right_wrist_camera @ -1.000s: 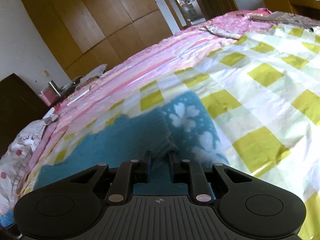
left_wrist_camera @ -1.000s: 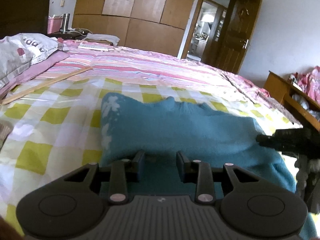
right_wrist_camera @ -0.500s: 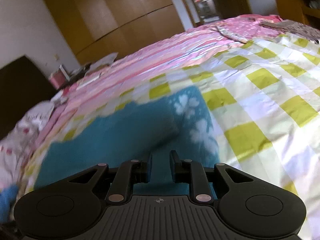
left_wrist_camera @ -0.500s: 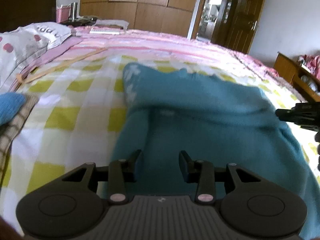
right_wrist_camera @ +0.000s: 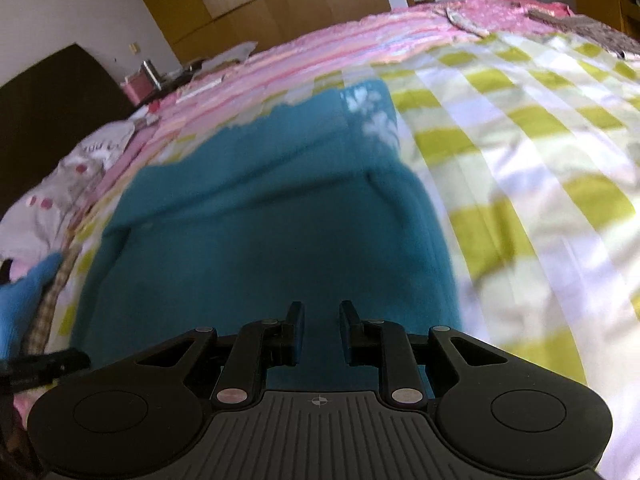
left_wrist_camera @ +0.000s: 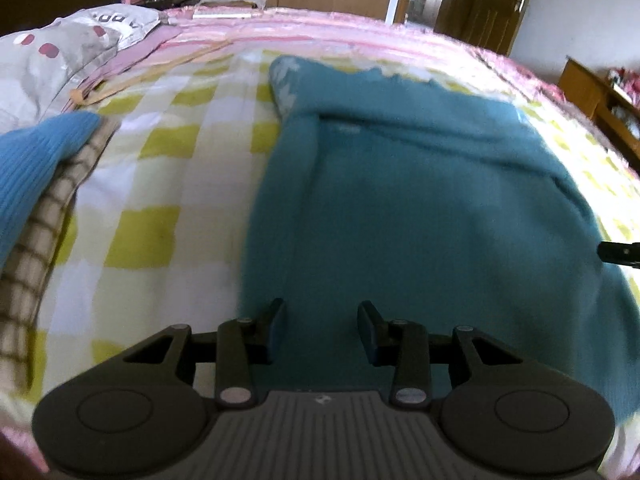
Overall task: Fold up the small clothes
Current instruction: 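Release the folded side and withdraw both grippers above the sweater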
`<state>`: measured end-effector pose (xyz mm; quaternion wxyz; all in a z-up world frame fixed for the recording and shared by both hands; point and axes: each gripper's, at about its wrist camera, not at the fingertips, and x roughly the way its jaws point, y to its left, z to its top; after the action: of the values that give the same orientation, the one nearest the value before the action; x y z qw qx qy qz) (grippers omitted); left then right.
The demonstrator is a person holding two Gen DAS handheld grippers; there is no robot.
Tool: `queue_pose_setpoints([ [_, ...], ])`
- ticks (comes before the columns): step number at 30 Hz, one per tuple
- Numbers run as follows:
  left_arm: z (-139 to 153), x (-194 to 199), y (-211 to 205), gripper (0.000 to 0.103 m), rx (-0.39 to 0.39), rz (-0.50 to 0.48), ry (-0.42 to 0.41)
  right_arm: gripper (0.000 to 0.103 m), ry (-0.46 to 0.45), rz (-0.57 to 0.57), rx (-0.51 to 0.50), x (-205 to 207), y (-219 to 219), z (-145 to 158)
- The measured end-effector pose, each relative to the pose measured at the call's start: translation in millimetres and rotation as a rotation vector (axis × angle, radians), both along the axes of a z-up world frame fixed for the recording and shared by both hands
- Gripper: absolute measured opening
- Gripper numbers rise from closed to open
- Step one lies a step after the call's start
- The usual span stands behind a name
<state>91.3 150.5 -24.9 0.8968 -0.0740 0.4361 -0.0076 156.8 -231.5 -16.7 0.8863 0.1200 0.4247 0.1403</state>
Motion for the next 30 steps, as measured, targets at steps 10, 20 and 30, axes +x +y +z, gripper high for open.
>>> queue_pose_setpoints([
  [10,9,-33,-11,0.044,0.066,-0.029,0.081,0.023,0.075,-0.029,-0.029,-62,-29,2],
  [20,4,-59,-5,0.047,0.058,0.029,0.177,0.031,0.096,0.010,-0.093,-94,-29,10],
  [30,0,-52,-15,0.049,0.055,-0.011,0.212,0.035,0.174,-0.022,-0.057,-107,-43,-1],
])
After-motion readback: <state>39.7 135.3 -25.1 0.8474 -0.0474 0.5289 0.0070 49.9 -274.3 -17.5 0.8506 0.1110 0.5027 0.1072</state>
